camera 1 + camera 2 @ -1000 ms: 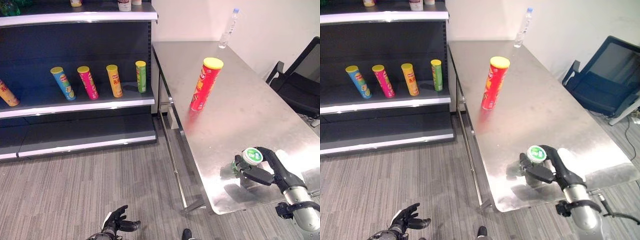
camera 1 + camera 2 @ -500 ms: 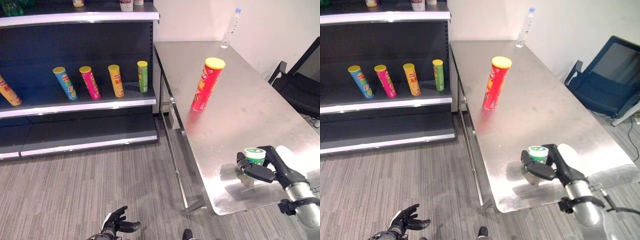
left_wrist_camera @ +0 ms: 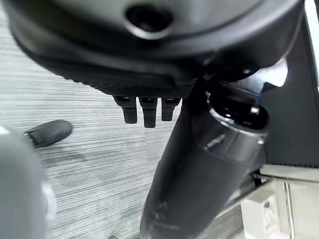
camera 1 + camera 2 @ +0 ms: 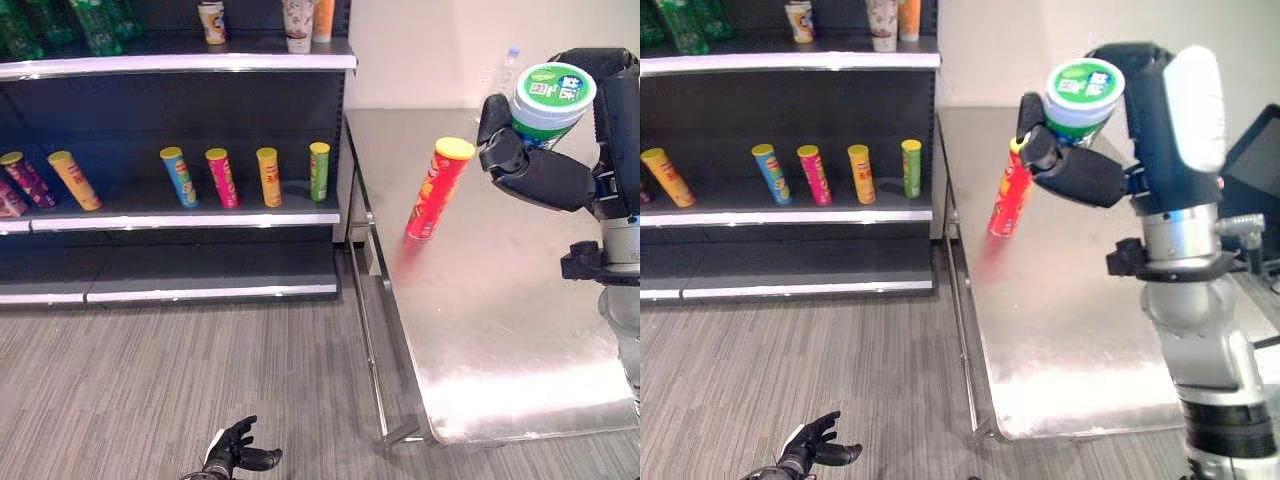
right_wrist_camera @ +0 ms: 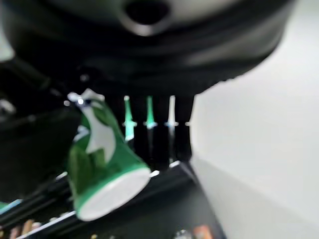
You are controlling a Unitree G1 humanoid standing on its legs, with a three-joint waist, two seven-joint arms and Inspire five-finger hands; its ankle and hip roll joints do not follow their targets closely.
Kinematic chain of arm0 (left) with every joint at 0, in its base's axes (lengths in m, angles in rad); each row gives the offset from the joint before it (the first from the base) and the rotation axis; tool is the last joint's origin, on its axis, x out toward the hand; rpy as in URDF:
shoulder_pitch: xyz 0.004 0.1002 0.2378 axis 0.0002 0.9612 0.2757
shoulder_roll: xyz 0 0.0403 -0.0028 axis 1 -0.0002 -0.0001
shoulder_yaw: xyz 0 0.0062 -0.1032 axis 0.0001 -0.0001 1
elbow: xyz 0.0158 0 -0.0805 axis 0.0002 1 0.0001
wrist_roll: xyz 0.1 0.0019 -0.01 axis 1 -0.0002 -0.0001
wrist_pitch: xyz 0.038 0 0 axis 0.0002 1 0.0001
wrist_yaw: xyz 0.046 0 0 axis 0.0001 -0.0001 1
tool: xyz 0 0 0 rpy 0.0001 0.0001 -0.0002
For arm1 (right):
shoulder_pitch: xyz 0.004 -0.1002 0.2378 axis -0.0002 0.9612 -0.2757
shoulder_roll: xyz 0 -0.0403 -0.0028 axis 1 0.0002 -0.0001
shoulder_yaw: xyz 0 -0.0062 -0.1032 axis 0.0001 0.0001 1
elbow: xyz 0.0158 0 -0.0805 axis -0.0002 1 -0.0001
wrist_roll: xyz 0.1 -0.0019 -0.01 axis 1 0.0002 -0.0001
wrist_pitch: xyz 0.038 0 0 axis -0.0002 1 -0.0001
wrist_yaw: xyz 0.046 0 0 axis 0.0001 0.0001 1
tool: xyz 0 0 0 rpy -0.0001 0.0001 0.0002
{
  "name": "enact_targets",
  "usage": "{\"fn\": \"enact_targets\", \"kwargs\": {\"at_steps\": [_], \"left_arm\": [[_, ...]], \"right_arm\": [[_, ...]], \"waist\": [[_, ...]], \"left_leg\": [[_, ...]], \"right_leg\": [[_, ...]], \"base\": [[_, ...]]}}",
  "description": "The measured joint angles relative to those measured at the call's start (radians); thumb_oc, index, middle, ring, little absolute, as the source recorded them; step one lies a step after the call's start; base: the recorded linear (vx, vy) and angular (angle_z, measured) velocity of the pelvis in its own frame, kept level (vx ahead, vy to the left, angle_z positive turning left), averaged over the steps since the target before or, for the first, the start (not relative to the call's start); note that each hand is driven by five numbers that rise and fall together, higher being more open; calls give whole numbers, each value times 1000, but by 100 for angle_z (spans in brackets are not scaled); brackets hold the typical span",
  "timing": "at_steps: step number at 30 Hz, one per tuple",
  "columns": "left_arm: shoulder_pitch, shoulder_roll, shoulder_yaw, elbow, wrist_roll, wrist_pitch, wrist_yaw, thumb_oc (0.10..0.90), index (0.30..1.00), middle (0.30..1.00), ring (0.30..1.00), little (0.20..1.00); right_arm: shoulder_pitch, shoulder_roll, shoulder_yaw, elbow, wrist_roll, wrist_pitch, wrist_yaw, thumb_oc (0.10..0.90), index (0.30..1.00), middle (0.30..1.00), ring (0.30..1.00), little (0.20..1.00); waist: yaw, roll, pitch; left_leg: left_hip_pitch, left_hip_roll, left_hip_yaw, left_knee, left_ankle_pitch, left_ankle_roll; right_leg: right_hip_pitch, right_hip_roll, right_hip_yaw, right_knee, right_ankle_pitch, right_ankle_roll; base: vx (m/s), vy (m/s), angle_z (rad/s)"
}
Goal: Put the goods on the table back onto the shelves and tidy them up.
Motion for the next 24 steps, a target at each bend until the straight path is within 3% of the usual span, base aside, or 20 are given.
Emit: {"fn": "enact_targets", "kwargs": {"at_steps": [1, 2, 3, 4, 5, 6, 10, 13, 14, 16, 18, 19, 21, 22, 23, 24], "left_arm": [[11, 8, 6, 3, -2, 0, 4, 800, 900, 900, 900, 900], [0, 19, 8, 4, -7, 0, 17, 800, 900, 900, 900, 900], [-13, 29, 20, 7, -15, -1, 18, 800, 900, 900, 900, 900], [-21, 35, 52, 3, -45, -3, 19, 800, 900, 900, 900, 900], [-20, 33, 64, -3, -58, -6, 19, 800, 900, 900, 900, 900], [-27, 36, 57, -1, -54, -4, 22, 800, 900, 900, 900, 900], [-39, 28, 33, 48, -46, 8, 25, 800, 900, 900, 900, 900], [-40, 19, 33, 45, -46, 17, 38, 800, 900, 900, 900, 900], [-40, 11, 32, 44, -46, 17, 38, 800, 900, 900, 900, 900], [-40, -17, 13, 35, -46, 19, 38, 800, 900, 900, 900, 900], [-34, -43, -8, 9, -47, 17, 38, 800, 900, 900, 900, 900], [-33, -37, -6, -1, -48, 18, 46, 800, 900, 900, 900, 900], [-54, -17, -6, -3, -48, 18, 58, 800, 900, 900, 900, 900], [-69, -15, -6, 5, -48, 23, 64, 800, 900, 900, 900, 900], [-88, 15, -5, -15, -48, 15, 70, 800, 900, 900, 900, 900], [-112, 54, 1, -10, -52, 14, 87, 800, 900, 900, 900, 900]], "right_arm": [[0, 1, 20, 10, 0, 6, -10, 400, 300, 300, 300, 300], [1, -6, 30, 18, -3, 10, -14, 400, 300, 300, 300, 300], [1, -15, 23, 26, -2, 17, -14, 400, 300, 300, 300, 300], [8, -13, 7, 43, -2, 20, -14, 400, 300, 300, 300, 300], [7, -12, 0, 45, 2, 29, -15, 400, 300, 300, 300, 300], [-2, -15, -1, 44, 7, 34, -20, 400, 300, 300, 300, 300], [8, -14, -16, 80, 10, 42, -44, 400, 300, 300, 300, 300], [9, -15, -18, 121, 11, 72, -58, 400, 300, 300, 300, 300], [9, -15, -21, 123, 11, 81, -61, 400, 300, 300, 300, 300], [10, -26, -31, 123, 11, 89, -69, 400, 300, 300, 300, 300], [13, -64, -32, 124, 9, 89, -80, 400, 300, 300, 300, 300], [12, -51, -14, 126, 9, 91, -89, 400, 300, 300, 300, 300], [13, -71, 15, 122, 6, 98, -86, 400, 300, 300, 300, 300], [2, -95, 31, 117, 6, 99, -83, 400, 300, 300, 300, 300], [2, -98, 37, 106, 6, 92, -83, 400, 300, 300, 300, 300], [-78, -115, 112, 110, 11, 96, -82, 400, 300, 300, 300, 300]], "waist": [[4, -4, 11], [0, -16, 43], [27, -22, 85], [32, -49, 105], [38, -50, 103], [38, -46, 101], [-10, -19, 88], [-24, -8, 82], [-27, -5, 80], [-30, 14, 67], [-20, 76, 45], [-16, 59, 56], [-26, 14, 56], [-27, 9, 57], [-36, -25, 52], [-25, -53, 56]], "left_leg": [[-43, 22, -25, 70, 0, -1], [-108, 51, -44, 183, 4, -7], [-204, 89, -98, 343, 65, -92], [-293, 117, -95, 428, 110, -118], [-294, 130, -39, 382, 71, -81], [-266, 134, 0, 241, 68, -76], [-219, 208, 5, -36, 95, -119], [-176, 243, 27, -53, 109, -144], [-152, 232, 50, -53, 110, -143], [-115, 165, 96, -41, 98, -121], [-98, 128, 106, -19, 77, -43], [-76, 89, 121, -32, 81, -7], [-59, 5, 132, -38, 34, 25], [-50, -22, 145, -47, 40, 37], [-41, -87, 143, -46, 16, 66], [-35, -135, 161, -47, -14, 100]], "right_leg": [[8, 20, -14, 1, -14, -20], [6, 38, -2, 24, -43, -66], [-4, 54, -19, 82, -75, -113], [-5, 36, -59, 84, -91, -123], [-7, 35, -81, 70, -93, -118], [-24, 38, -85, 62, -93, -118], [-48, 83, -73, 19, -67, -108], [-54, 93, -43, -1, -63, -100], [-53, 83, -27, -8, -51, -85], [-61, 52, 5, 11, -20, -72], [-84, 35, 7, 42, -32, -59], [-120, -34, -31, 147, -63, -45], [-176, -127, -14, 287, -95, 3], [-230, -189, 7, 400, -113, 20], [-270, -262, 19, 488, -86, 46], [-348, -305, 82, 584, -49, 39]], "base": [[-83, -209, 71], [-18, -120, 95], [199, 41, 105], [222, 102, 81], [283, 219, 51], [98, 100, 17], [193, 182, 16], [288, 278, -8], [232, 342, -21], [218, 420, -16], [147, 303, -29], [196, 342, -20], [145, 232, -3], [164, 358, 14], [268, 406, -15], [280, 302, -19]]}}
